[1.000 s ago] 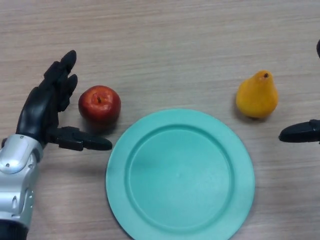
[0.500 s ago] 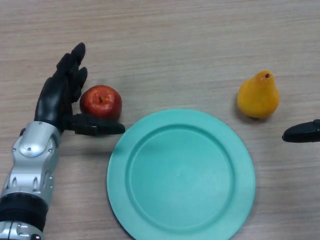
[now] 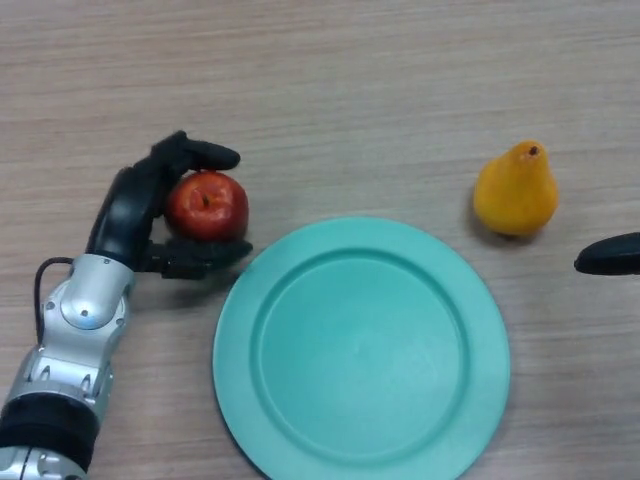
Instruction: Pick up the red apple and place it on the plate
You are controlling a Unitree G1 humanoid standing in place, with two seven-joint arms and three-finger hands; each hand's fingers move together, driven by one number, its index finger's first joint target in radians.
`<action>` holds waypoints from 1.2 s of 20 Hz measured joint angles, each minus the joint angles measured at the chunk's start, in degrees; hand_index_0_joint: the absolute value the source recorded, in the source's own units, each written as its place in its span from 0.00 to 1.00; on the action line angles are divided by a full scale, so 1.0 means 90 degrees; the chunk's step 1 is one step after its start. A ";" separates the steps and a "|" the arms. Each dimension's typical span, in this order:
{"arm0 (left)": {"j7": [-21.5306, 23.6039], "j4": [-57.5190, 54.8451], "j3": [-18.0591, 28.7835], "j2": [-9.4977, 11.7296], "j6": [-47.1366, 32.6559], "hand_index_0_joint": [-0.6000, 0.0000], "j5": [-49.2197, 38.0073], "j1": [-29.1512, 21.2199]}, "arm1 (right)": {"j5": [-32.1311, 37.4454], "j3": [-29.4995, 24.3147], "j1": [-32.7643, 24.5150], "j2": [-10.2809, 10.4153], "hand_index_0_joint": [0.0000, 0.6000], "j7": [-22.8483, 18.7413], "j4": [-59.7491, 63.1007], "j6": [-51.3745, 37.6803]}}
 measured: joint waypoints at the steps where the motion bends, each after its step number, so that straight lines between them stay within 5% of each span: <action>1: 0.0005 -0.0700 0.0050 0.0082 0.0266 0.00 -0.0068 0.0204 | 0.0016 -0.0001 -0.0004 0.0000 0.00 -0.0011 0.0010 -0.0002; 5: 0.0037 -0.3410 0.0415 -0.0041 0.1681 0.00 -0.1525 0.1225 | 0.0107 -0.0020 0.0006 -0.0004 0.00 -0.0120 -0.0015 0.0002; 8: -0.0065 -0.5128 0.0028 -0.0304 0.2620 0.00 -0.1477 0.2316 | 0.0107 0.0032 -0.0170 -0.0026 0.00 -0.0247 -0.0036 0.0002; 12: -0.0605 -0.5685 -0.0843 -0.0621 0.2212 0.00 -0.0511 0.3477 | 0.0109 0.0217 -0.0268 -0.0029 0.00 -0.0242 0.0051 0.0001; 16: -0.0706 -0.5716 -0.0872 -0.0636 0.2340 0.00 -0.0179 0.3768 | 0.0108 0.0225 -0.0306 -0.0031 0.00 -0.0233 0.0239 0.0001; 19: -0.0927 -0.5826 -0.0875 -0.0632 0.2944 0.67 -0.0208 0.3767 | 0.0114 0.0226 -0.0417 -0.0041 0.00 -0.0122 0.0232 0.0005; 21: -0.1782 -0.6413 -0.0876 -0.0533 0.3681 1.00 -0.0280 0.3753 | 0.0254 0.0234 -0.0502 -0.0065 0.00 -0.0122 0.0263 0.0137; 24: -0.2368 -0.6958 -0.0839 -0.0462 0.4256 1.00 -0.0541 0.3379 | 0.0291 0.0301 -0.0689 -0.0133 0.00 -0.0109 0.0421 0.0221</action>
